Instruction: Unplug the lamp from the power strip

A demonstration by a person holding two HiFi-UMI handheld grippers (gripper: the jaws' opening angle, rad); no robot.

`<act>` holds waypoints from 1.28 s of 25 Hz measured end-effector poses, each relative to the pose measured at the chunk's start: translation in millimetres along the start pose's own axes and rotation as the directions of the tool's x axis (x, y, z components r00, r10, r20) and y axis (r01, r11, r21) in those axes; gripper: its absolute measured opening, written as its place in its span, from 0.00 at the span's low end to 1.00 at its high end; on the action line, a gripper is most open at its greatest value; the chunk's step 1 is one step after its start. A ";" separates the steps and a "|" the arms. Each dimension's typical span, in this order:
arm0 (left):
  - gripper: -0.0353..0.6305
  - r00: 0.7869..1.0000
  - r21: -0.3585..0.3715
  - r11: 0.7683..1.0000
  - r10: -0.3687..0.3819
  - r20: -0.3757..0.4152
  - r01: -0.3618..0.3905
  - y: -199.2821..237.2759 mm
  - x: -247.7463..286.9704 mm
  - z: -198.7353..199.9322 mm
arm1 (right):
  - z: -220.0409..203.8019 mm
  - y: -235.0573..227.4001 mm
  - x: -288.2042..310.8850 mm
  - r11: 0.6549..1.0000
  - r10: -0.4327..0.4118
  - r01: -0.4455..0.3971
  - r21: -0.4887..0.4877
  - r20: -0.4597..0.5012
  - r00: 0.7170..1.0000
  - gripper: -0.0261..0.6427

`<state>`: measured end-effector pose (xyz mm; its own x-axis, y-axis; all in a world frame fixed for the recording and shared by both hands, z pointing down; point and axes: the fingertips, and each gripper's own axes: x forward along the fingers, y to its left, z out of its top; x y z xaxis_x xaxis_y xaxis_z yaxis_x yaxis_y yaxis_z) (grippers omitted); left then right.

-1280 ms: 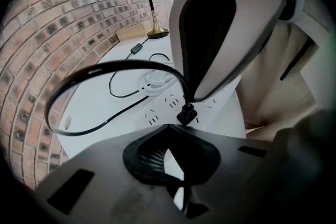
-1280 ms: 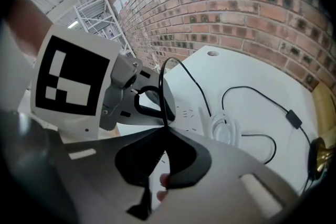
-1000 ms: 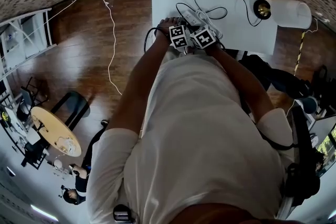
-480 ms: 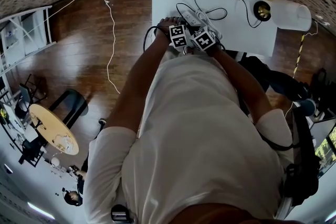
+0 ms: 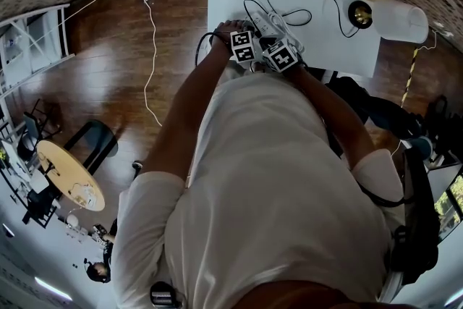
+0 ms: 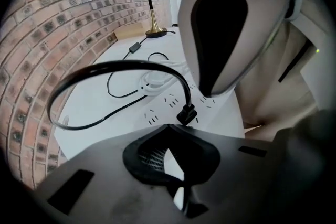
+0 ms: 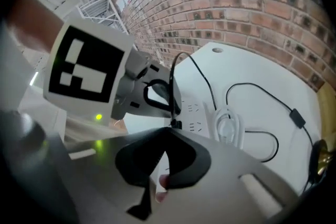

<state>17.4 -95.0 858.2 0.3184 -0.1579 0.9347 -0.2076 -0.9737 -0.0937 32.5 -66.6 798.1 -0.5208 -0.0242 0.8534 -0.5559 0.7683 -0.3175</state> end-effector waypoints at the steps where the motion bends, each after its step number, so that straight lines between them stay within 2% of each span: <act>1: 0.03 1.000 -0.003 1.000 -0.001 -0.002 0.001 -0.1 -0.7 -1.0 | -2.9 2.9 -1.1 1.000 -0.003 0.002 -0.019 -0.013 1.000 0.03; 5: 0.03 1.000 -0.014 1.000 0.000 -0.009 -0.001 0.7 1.4 -1.6 | -11.2 -13.1 0.1 0.999 -0.039 0.039 -0.004 -0.046 0.998 0.04; 7: 0.03 1.000 -0.013 1.000 0.001 -0.010 -0.001 0.7 3.0 -1.0 | -4.8 -19.3 1.1 0.997 -0.052 0.052 -0.054 -0.014 0.999 0.05; 8: 0.03 1.000 -0.015 1.000 0.002 -0.008 -0.002 0.6 2.9 -1.3 | 0.0 -19.1 2.5 0.995 -0.053 0.053 -0.088 0.002 0.999 0.19; 9: 0.03 1.000 -0.018 1.000 0.002 -0.005 -0.003 0.3 2.4 -1.7 | 4.9 -17.4 4.3 0.991 -0.052 0.053 -0.119 0.014 0.999 0.23; 11: 0.03 1.000 -0.021 1.000 0.006 0.003 -0.006 -0.3 1.4 -2.2 | 12.6 -12.5 8.4 0.983 -0.051 0.054 -0.174 0.022 0.998 0.21; 12: 0.03 1.000 -0.022 1.000 0.009 0.005 -0.009 -0.3 1.0 -2.1 | 15.1 -9.8 10.6 0.979 -0.053 0.055 -0.198 0.019 0.998 0.13; 14: 0.03 1.000 -0.024 1.000 0.010 0.006 -0.010 0.0 0.0 -2.5 | 17.2 -4.8 14.0 0.972 -0.058 0.059 -0.225 0.011 0.998 0.08; 16: 0.03 1.000 -0.025 1.000 0.009 0.005 -0.009 0.3 -0.7 -3.2 | 17.5 -2.9 14.0 0.975 -0.062 0.065 -0.213 0.018 0.998 0.07; 22: 0.03 1.000 -0.040 0.999 0.030 0.006 -0.029 0.9 -1.8 -0.9 | 17.5 -8.2 11.6 0.994 -0.048 0.050 -0.094 0.019 0.999 0.06; 26: 0.03 0.999 -0.052 0.998 0.049 0.020 -0.048 1.3 -3.5 -2.5 | 18.8 -6.0 10.1 0.995 -0.044 0.045 -0.093 0.011 0.999 0.06; 29: 0.03 0.999 -0.026 0.999 0.035 0.017 -0.035 -0.2 -3.2 -1.3 | 15.9 -4.6 8.7 0.993 -0.057 0.059 -0.107 0.017 0.998 0.05; 32: 0.03 0.999 -0.022 0.999 0.032 0.014 -0.032 0.3 -2.4 -2.5 | 17.0 -7.5 13.0 0.996 -0.033 0.031 -0.084 -0.024 0.999 0.06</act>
<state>14.3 -94.5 856.8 0.3247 -0.1917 0.9262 -0.2383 -0.9643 -0.1160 18.9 -83.5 804.5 -0.4867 -0.0339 0.8729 -0.5152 0.8181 -0.2555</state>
